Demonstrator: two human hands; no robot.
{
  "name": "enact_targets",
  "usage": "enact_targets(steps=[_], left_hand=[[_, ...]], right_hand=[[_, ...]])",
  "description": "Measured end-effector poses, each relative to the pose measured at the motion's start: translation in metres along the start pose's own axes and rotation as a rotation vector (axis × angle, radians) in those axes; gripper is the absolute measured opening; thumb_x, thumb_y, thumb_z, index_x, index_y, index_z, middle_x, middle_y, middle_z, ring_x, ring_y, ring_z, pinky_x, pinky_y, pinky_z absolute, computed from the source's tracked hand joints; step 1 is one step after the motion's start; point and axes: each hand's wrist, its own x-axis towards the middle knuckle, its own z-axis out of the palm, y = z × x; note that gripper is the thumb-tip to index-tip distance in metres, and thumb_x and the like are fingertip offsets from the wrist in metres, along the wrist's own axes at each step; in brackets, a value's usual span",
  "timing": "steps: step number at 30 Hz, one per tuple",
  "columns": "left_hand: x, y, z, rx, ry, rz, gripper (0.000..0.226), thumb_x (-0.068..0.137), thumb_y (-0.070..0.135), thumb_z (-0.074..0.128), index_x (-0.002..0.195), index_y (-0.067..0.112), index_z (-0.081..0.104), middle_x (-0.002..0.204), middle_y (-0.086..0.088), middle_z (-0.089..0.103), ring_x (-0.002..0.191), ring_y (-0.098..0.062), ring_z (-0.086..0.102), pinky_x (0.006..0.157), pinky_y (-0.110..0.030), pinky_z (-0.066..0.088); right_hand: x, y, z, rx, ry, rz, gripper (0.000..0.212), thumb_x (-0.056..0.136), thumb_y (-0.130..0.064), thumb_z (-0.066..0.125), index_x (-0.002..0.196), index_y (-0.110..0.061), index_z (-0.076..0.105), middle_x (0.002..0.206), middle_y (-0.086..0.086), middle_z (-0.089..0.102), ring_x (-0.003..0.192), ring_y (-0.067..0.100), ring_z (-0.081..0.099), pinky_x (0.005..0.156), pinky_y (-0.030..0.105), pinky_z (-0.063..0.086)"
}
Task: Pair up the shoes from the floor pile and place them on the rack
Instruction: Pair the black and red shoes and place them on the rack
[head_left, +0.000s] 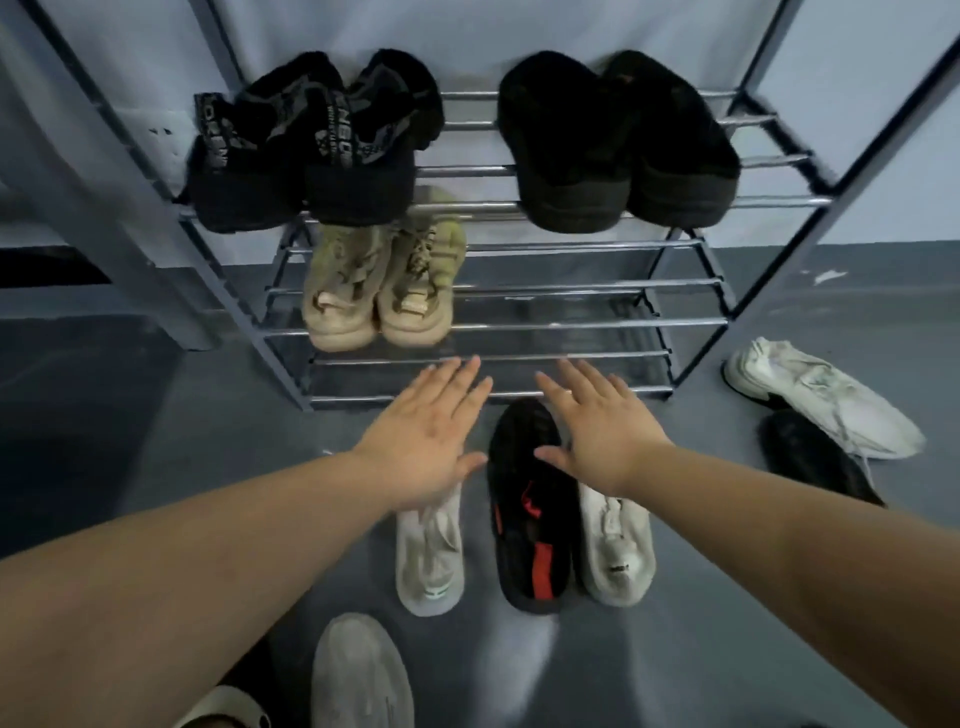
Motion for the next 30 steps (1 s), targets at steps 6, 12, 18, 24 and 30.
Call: enact_targets(steps=[6,12,18,24,30], left_hand=[[0.036,0.095,-0.008,0.147,-0.148,0.303,0.074,0.097,0.052,0.027,0.151,0.014,-0.007,0.159,-0.007,-0.015,0.147,-0.022,-0.013,0.116,-0.033,-0.013],[0.096,0.178,-0.007,0.085,-0.212,0.307,0.073,0.098,0.051,0.028,0.151,0.013,-0.005,0.159,-0.008,-0.013,0.147,-0.022,-0.008,0.117,-0.032,-0.007],[0.136,0.272,0.031,0.000,-0.271,0.332,0.072,0.097,0.051,0.029,0.152,0.014,0.001,0.160,-0.006,-0.004,0.148,-0.021,0.002,0.118,-0.033,0.002],[0.160,0.364,0.072,-0.474,-0.402,0.149,0.064,0.098,0.043,0.040,0.150,0.012,0.018,0.154,-0.011,0.025,0.142,-0.026,0.024,0.114,-0.031,0.018],[0.172,0.409,0.098,-1.048,-0.489,-0.175,0.059,0.097,0.034,0.047,0.148,0.011,0.029,0.151,-0.010,0.035,0.139,-0.024,0.033,0.112,-0.028,0.021]], right_hand=[[-0.061,0.082,0.037,0.194,-0.062,0.204,0.076,0.094,-0.057,0.035,0.153,-0.021,0.004,0.161,0.006,0.002,0.147,0.025,0.011,0.117,0.039,0.018],[-0.133,0.171,0.123,0.360,-0.130,0.619,0.076,0.094,-0.056,0.038,0.153,-0.019,0.006,0.161,0.009,0.001,0.148,0.026,0.006,0.118,0.040,0.013],[-0.180,0.249,0.164,0.393,-0.093,0.847,0.076,0.094,-0.055,0.038,0.152,-0.018,0.007,0.160,0.010,0.008,0.145,0.028,0.014,0.115,0.040,0.019],[-0.205,0.282,0.203,0.749,-0.051,0.983,0.076,0.094,-0.050,0.045,0.152,-0.016,0.011,0.155,0.009,0.023,0.140,0.030,0.029,0.111,0.040,0.029],[-0.202,0.285,0.237,1.381,0.173,1.116,0.072,0.094,-0.039,0.052,0.152,-0.015,0.016,0.152,0.005,0.035,0.139,0.023,0.036,0.115,0.033,0.027]])
